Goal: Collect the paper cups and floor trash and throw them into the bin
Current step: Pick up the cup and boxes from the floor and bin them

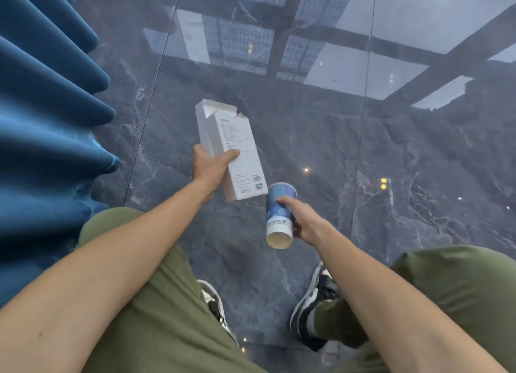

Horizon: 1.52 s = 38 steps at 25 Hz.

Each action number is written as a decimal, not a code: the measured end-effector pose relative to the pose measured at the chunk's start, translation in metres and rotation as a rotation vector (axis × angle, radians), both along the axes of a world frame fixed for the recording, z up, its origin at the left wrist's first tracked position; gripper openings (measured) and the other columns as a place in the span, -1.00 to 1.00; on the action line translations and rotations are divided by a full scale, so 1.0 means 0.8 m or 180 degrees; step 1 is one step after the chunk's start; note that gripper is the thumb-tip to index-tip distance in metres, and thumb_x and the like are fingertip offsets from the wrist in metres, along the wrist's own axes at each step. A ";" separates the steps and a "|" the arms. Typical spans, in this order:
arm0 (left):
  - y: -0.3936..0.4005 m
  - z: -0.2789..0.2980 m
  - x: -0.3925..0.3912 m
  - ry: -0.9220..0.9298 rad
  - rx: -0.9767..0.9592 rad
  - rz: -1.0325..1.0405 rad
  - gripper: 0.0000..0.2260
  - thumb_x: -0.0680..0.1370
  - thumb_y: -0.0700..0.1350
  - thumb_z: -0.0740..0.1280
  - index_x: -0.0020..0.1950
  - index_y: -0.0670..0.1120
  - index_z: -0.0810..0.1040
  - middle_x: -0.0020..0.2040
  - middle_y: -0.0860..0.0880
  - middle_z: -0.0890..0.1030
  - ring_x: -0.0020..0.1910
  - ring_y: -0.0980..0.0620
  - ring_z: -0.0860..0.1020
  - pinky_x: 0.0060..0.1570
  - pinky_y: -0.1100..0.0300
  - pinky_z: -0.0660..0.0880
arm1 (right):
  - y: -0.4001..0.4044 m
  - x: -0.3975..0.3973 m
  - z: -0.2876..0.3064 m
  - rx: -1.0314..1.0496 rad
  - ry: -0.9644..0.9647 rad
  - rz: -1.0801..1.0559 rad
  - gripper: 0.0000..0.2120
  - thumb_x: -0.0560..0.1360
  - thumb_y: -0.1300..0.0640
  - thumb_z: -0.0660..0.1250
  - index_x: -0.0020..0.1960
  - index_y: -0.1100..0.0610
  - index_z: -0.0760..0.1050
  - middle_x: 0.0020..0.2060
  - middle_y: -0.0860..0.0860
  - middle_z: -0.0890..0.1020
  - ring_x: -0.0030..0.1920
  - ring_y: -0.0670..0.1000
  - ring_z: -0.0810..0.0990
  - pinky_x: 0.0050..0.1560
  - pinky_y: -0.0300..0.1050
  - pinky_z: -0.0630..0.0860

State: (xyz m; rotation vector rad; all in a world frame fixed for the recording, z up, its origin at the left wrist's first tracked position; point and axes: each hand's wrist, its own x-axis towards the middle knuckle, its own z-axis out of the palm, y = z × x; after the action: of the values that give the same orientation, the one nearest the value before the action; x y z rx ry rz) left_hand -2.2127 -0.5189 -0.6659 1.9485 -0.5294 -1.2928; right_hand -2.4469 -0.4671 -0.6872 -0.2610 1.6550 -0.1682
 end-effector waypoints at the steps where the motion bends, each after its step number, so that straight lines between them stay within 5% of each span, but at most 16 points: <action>1: 0.009 0.034 0.003 0.0040 0.0103 0.0000 -0.33 0.32 0.03 0.62 0.32 -0.11 0.42 0.17 -0.01 0.64 0.14 -0.03 0.65 0.07 0.06 0.61 | 0.000 -0.007 0.036 -0.0133 0.0020 -0.0106 -0.41 0.38 -0.02 0.54 0.30 0.20 0.48 0.01 0.17 0.74 -0.22 0.13 0.75 -0.25 -0.01 0.67; 5: 0.050 0.191 0.008 0.0227 0.0273 -0.0224 -0.42 0.32 -0.03 0.63 0.24 -0.04 0.46 0.09 0.07 0.66 0.09 0.04 0.67 -0.03 0.14 0.59 | 0.002 -0.014 0.204 -0.0455 -0.0122 -0.0346 -0.42 0.36 -0.03 0.56 0.28 0.20 0.53 -0.03 0.13 0.76 -0.22 0.08 0.76 -0.29 -0.06 0.64; 9: 0.091 0.358 0.021 0.0269 0.0284 -0.0445 -0.47 0.37 -0.11 0.64 0.24 0.01 0.49 0.04 0.16 0.66 -0.06 0.26 0.66 -0.28 0.40 0.56 | 0.016 0.007 0.389 -0.0922 -0.0111 -0.0339 -0.29 0.25 -0.03 0.62 0.33 0.06 0.44 0.12 0.10 0.71 -0.01 0.14 0.76 0.05 0.18 0.70; 12: 0.121 0.476 0.039 0.0378 0.0378 -0.0552 -0.47 0.37 -0.11 0.65 0.25 0.02 0.50 0.04 0.16 0.65 -0.04 0.24 0.64 -0.24 0.34 0.55 | 0.030 0.033 0.522 -0.1090 -0.0185 -0.0226 -0.22 0.23 -0.03 0.64 0.38 0.05 0.44 0.12 0.08 0.72 0.04 0.17 0.75 0.17 0.25 0.64; 17: 0.169 0.610 0.069 0.0515 0.0409 -0.0591 -0.41 0.38 -0.07 0.65 0.28 0.00 0.42 0.07 0.12 0.62 0.02 0.15 0.61 -0.17 0.27 0.50 | 0.065 0.066 0.655 -0.1170 -0.0392 -0.0240 -0.31 0.34 0.00 0.62 0.40 0.07 0.46 0.11 0.06 0.74 0.01 0.10 0.77 -0.04 0.07 0.68; 27: 0.331 0.701 0.104 0.0544 0.0474 0.0069 -0.37 0.43 -0.03 0.61 0.35 -0.03 0.33 0.10 0.05 0.57 0.03 0.10 0.58 -0.18 0.22 0.47 | 0.168 0.116 0.751 -0.1088 -0.0835 0.0658 -0.49 0.41 -0.08 0.57 0.25 0.14 0.57 0.07 0.11 0.76 -0.01 0.11 0.77 -0.14 -0.06 0.67; 38: 0.586 0.749 0.113 -0.0007 0.0364 0.1096 -0.43 0.42 -0.08 0.60 0.32 0.01 0.38 0.07 0.08 0.59 0.00 0.13 0.59 -0.19 0.23 0.46 | 0.344 0.177 0.789 -0.0908 -0.1253 0.1546 -0.55 0.48 0.00 0.53 0.28 0.12 0.51 0.13 0.14 0.72 0.07 0.15 0.74 -0.01 0.05 0.68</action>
State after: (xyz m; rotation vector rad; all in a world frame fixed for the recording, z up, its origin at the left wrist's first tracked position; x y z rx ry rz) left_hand -2.1222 -0.0499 -0.0664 2.0265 -0.1128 -1.1197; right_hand -2.3053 -0.1921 -0.0559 -0.7856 1.1360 -0.0789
